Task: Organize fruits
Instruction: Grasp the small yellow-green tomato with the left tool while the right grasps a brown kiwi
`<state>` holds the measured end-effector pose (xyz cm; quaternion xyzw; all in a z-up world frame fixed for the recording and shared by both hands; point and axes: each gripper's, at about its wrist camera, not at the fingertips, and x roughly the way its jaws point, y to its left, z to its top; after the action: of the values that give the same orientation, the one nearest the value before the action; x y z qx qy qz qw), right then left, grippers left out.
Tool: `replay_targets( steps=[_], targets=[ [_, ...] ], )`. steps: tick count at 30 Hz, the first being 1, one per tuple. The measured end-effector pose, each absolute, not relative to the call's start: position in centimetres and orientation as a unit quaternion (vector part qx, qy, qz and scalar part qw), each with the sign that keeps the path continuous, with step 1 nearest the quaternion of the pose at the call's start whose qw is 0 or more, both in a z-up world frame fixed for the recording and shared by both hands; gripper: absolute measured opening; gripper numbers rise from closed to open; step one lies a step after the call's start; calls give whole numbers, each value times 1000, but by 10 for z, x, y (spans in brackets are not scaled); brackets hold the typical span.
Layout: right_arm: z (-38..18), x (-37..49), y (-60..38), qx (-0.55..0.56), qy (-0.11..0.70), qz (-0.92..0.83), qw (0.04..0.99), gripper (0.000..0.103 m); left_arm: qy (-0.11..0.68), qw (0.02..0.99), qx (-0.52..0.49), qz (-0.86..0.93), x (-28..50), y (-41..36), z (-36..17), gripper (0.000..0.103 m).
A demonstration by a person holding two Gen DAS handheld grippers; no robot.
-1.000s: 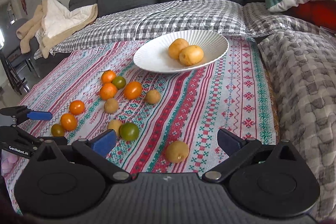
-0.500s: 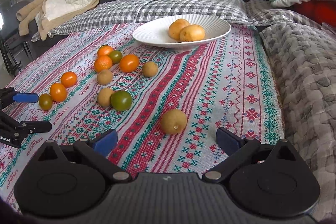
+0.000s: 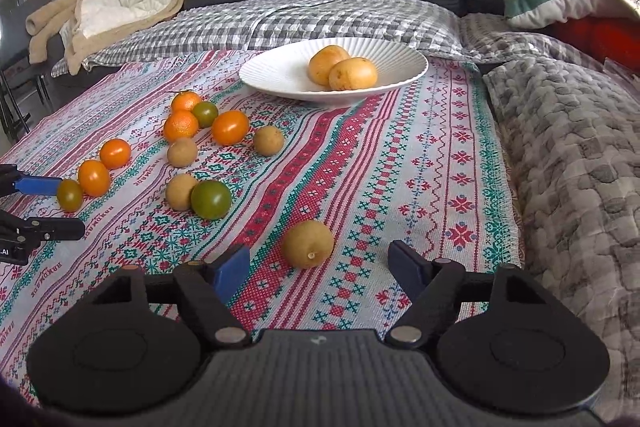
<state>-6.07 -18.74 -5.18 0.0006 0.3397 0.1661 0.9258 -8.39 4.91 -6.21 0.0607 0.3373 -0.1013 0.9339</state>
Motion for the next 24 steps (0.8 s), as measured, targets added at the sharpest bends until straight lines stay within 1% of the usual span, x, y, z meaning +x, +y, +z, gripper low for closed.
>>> replay_targets(
  steps=[2, 4, 8, 10, 12, 14, 17, 20, 24],
  targets=[
    [-51, -61, -186, -2, 340, 169, 925, 63, 338, 934, 59, -101, -83, 49, -62, 63],
    [-51, -60, -185, -6, 339, 171, 925, 60, 339, 934, 58, -100, -83, 49, -61, 58],
    [-50, -60, -183, -11, 336, 171, 926, 51, 339, 934, 56, -100, -82, 50, -60, 42],
    [-50, -59, -183, -13, 335, 172, 926, 47, 340, 933, 56, -101, -82, 49, -60, 36],
    [-49, -59, -183, -14, 335, 173, 926, 43, 340, 933, 57, -104, -82, 49, -60, 28],
    [-49, -58, -182, -15, 335, 174, 926, 35, 340, 932, 58, -107, -82, 48, -59, 27],
    [-48, -57, -181, -16, 336, 180, 924, 28, 342, 931, 58, -114, -81, 47, -59, 27],
    [-46, -57, -180, -20, 333, 181, 925, 25, 343, 930, 58, -122, -81, 45, -58, 27],
    [-46, -56, -179, -18, 334, 181, 925, 25, 344, 928, 58, -132, -82, 42, -56, 27]
  ],
)
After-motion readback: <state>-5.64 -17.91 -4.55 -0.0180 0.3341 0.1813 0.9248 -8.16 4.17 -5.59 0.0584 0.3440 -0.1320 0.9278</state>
